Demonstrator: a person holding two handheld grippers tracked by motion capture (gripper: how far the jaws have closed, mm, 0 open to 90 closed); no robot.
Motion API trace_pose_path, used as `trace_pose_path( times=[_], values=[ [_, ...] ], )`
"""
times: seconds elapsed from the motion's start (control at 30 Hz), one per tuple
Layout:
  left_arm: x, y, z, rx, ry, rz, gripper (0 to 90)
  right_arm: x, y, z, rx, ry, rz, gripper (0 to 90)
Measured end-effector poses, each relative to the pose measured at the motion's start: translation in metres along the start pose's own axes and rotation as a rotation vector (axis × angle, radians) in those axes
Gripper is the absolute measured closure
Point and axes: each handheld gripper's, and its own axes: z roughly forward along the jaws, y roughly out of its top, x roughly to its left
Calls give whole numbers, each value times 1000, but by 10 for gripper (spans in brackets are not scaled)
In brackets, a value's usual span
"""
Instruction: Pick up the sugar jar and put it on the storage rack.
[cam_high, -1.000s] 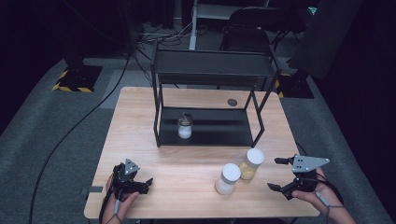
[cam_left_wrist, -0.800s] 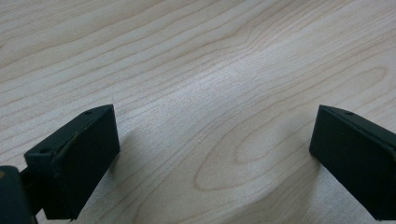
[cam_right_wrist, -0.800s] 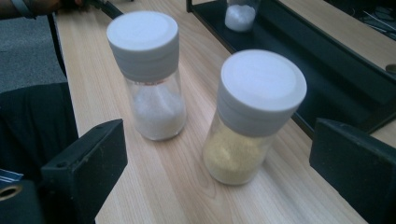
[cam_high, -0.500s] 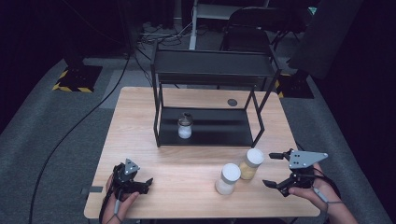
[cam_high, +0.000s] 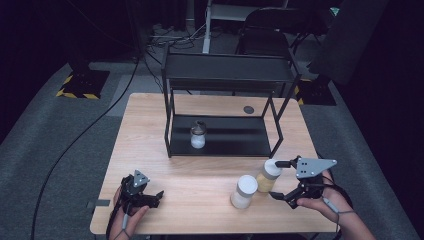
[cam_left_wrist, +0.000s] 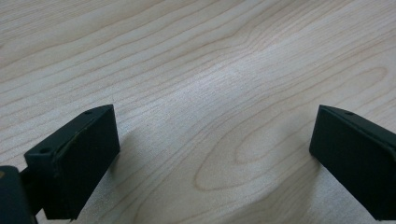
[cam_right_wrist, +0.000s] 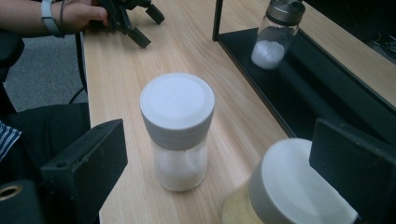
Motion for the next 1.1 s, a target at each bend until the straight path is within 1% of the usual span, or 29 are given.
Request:
trace_pose_path(
  times=[0.67, 0.97, 1.1],
  values=[
    [0, 0, 0, 0, 0, 0, 16, -1, 25, 33, 3, 61, -33, 41],
    [0, 0, 0, 0, 0, 0, 16, -1, 28, 49, 11, 86, -42, 43],
    [0, 0, 0, 1, 0, -1, 16, -2, 28, 56, 26, 97, -55, 71]
  ],
)
